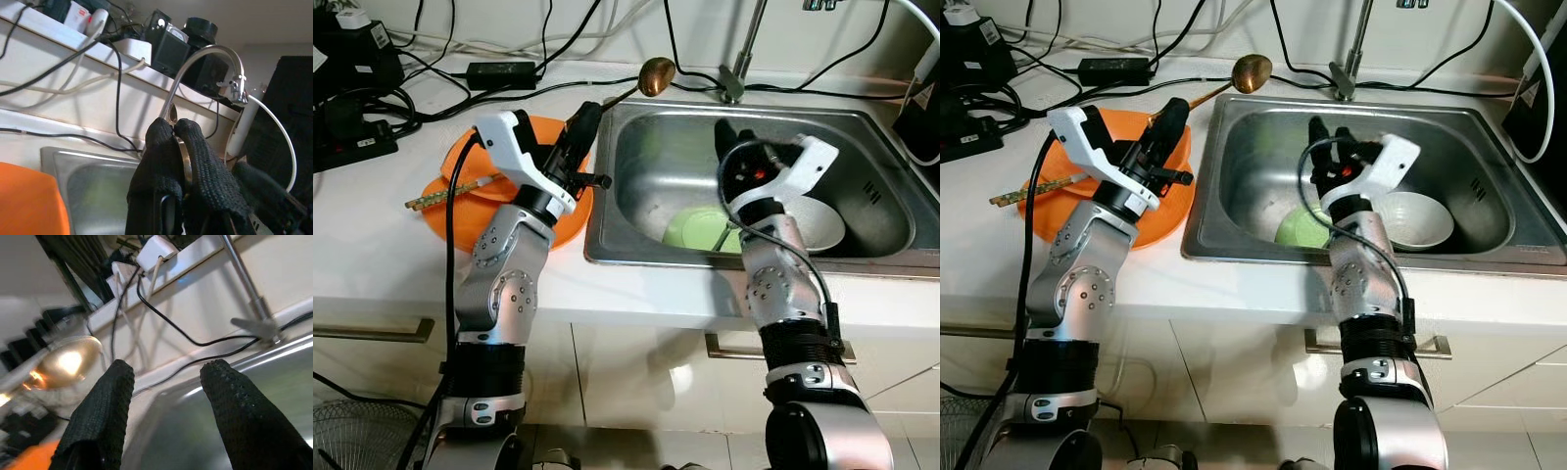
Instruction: Kitchen organization
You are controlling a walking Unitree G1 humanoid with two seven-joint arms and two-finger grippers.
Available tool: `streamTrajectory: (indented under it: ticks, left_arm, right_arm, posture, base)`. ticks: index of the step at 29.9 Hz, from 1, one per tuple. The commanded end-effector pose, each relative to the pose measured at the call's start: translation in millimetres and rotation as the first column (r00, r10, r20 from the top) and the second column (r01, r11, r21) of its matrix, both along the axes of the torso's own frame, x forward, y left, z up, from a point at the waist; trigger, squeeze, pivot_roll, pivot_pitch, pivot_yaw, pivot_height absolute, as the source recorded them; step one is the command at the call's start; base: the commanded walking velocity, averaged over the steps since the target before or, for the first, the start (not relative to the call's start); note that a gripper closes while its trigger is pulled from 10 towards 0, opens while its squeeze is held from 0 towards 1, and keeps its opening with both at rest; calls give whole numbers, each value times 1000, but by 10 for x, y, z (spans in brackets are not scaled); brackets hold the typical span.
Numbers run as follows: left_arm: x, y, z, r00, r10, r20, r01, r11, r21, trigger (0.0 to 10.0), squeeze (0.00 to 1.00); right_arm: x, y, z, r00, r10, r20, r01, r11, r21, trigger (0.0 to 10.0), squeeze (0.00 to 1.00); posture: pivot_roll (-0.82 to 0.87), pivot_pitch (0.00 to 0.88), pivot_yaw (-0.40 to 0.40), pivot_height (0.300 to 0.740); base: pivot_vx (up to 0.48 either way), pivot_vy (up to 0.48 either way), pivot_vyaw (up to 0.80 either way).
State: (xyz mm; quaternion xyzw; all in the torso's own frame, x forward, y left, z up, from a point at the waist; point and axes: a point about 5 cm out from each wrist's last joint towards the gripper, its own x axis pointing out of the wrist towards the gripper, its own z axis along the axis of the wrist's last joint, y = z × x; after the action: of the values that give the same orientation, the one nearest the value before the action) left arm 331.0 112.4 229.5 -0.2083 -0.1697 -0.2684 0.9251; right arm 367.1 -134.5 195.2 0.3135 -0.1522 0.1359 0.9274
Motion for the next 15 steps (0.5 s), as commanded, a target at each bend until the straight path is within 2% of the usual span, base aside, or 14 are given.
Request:
streamTrajectory:
  ticks: [1,5,7,15]
  left_arm:
    - [-20,-57,-34,999,-41,-10,41,999,3,10000,0]
    - [-33,-91,-78,997,-70,-22,70,998,4,10000,0]
    - [-67,-137,-108,993,-118,-21,118,993,11,10000,0]
    - [-124,-217,-164,979,-202,-31,203,979,37,10000,0]
  right_arm:
    - [-6,26,83,999,47,25,-49,997,61,10000,0]
    - [-16,36,99,995,92,25,-95,982,161,10000,0]
    - [-40,31,120,989,140,40,-146,964,224,10000,0]
    - [-55,26,96,986,166,31,-168,951,258,10000,0]
  posture:
    - [97,34,0,740]
    - [95,33,1,740]
    - [93,29,2,740]
    - [94,18,10,740]
  base:
    - [0,0,0]
    - [0,0,0]
    - [0,0,0]
    - [0,0,0]
